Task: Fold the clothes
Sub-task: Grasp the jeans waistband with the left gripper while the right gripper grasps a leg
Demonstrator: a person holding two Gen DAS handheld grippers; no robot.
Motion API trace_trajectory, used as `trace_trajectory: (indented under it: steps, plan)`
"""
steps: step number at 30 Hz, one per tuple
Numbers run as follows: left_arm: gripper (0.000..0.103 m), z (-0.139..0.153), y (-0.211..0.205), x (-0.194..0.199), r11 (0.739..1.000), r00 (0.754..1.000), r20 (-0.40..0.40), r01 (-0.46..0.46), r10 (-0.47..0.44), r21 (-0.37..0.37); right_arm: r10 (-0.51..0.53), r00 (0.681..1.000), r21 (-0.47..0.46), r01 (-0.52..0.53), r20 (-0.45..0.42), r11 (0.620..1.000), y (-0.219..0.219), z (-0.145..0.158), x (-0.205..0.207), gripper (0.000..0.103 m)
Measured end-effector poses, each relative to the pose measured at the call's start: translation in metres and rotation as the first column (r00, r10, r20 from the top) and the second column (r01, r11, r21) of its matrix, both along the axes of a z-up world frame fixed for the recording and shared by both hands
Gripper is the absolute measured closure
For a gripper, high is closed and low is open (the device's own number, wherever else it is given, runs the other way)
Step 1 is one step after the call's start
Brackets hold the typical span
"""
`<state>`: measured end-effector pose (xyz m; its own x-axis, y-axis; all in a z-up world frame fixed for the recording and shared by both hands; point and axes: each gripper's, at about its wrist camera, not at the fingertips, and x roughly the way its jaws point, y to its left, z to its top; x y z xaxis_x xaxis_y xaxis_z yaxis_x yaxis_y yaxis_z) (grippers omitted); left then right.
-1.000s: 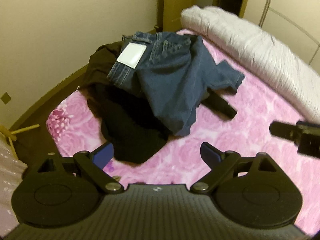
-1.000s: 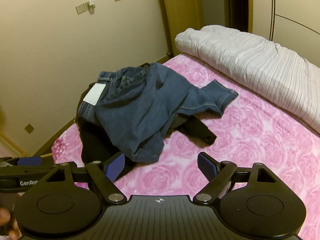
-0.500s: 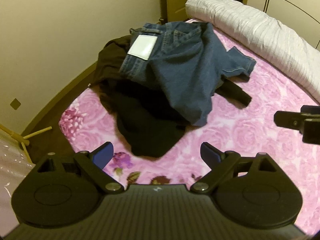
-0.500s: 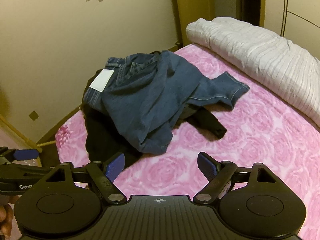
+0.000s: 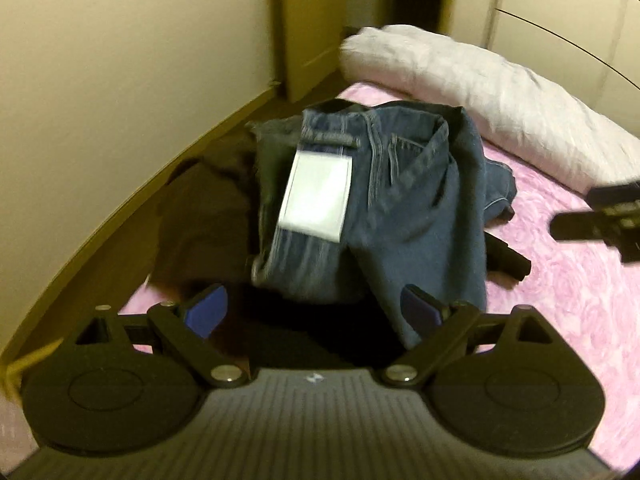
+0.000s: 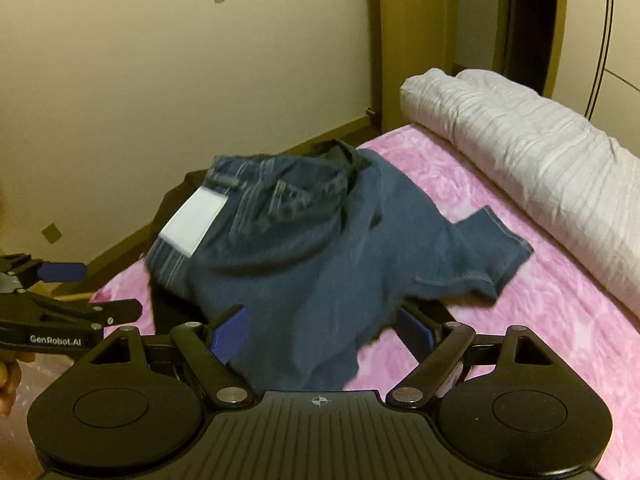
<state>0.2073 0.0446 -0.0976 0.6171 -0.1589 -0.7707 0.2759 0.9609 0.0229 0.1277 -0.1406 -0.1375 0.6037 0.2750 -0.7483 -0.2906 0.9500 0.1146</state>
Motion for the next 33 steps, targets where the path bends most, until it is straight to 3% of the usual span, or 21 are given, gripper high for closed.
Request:
trace_trajectory:
  steps: [6, 10, 12, 13, 14, 15, 16, 17, 18, 19, 20, 24, 28, 33]
  plan:
    - [0.037, -0.036, 0.003, 0.06, 0.988, 0.988, -0.047, 0.152, -0.15, 0.03, -0.056, 0.998, -0.007, 0.056, 0.0, 0.998, 0.014, -0.025, 0.072, 0.013]
    - [0.038, -0.051, 0.004, 0.074, 0.977, 0.976, -0.062, 0.211, -0.209, 0.019, -0.118, 0.992, 0.008, 0.118, -0.051, 0.993, 0.016, -0.047, 0.111, 0.012]
    - [0.046, -0.055, 0.004, 0.076, 0.971, 0.969, -0.065, 0.238, -0.238, 0.003, -0.129, 0.987, 0.026, 0.132, -0.093, 0.991, 0.018, -0.06, 0.127, 0.012]
    - [0.058, -0.056, 0.004, 0.076, 0.968, 0.965, -0.068, 0.252, -0.252, -0.008, -0.131, 0.984, 0.037, 0.136, -0.117, 0.99, 0.018, -0.067, 0.134, 0.013]
    - [0.064, -0.057, 0.003, 0.076, 0.964, 0.961, -0.071, 0.266, -0.267, -0.019, -0.12, 0.981, 0.06, 0.13, -0.152, 0.99, 0.019, -0.075, 0.14, 0.013]
    - [0.069, -0.055, 0.001, 0.075, 0.963, 0.961, -0.067, 0.268, -0.268, -0.008, -0.103, 0.976, 0.087, 0.121, -0.191, 0.989, 0.019, -0.082, 0.143, 0.017]
    - [0.074, -0.053, -0.001, 0.073, 0.96, 0.958, -0.057, 0.28, -0.28, 0.004, -0.09, 0.973, 0.108, 0.115, -0.212, 0.987, 0.018, -0.086, 0.144, 0.044]
    - [0.078, -0.051, -0.002, 0.071, 0.956, 0.955, -0.048, 0.292, -0.291, 0.016, -0.088, 0.975, 0.109, 0.111, -0.202, 0.988, 0.018, -0.086, 0.141, 0.06]
    - [0.081, -0.046, -0.004, 0.069, 0.952, 0.951, -0.036, 0.307, -0.306, 0.007, -0.087, 0.978, 0.105, 0.109, -0.191, 0.988, 0.018, -0.084, 0.138, 0.07]
    - [0.082, -0.041, -0.004, 0.065, 0.946, 0.946, -0.023, 0.323, -0.324, -0.01, -0.098, 0.98, 0.085, 0.115, -0.176, 0.99, 0.017, -0.08, 0.134, 0.09]
    - [0.083, -0.035, -0.005, 0.059, 0.939, 0.939, 0.0, 0.343, -0.343, -0.017, -0.113, 0.979, 0.102, 0.132, -0.171, 0.986, 0.009, -0.075, 0.129, 0.093]
    - [0.089, -0.01, -0.018, 0.025, 0.889, 0.889, 0.087, 0.455, -0.45, -0.045, -0.173, 0.974, 0.161, 0.195, -0.145, 0.967, -0.029, -0.049, 0.101, 0.096]
    - [0.101, 0.013, -0.049, -0.024, 0.825, 0.826, 0.123, 0.56, -0.55, -0.078, -0.225, 0.969, 0.175, 0.239, -0.099, 0.955, -0.083, -0.015, 0.065, 0.096]
    - [0.101, 0.03, -0.114, -0.105, 0.746, 0.745, 0.129, 0.664, -0.654, -0.05, -0.316, 0.947, 0.154, 0.32, -0.05, 0.935, -0.176, 0.016, -0.008, 0.097]
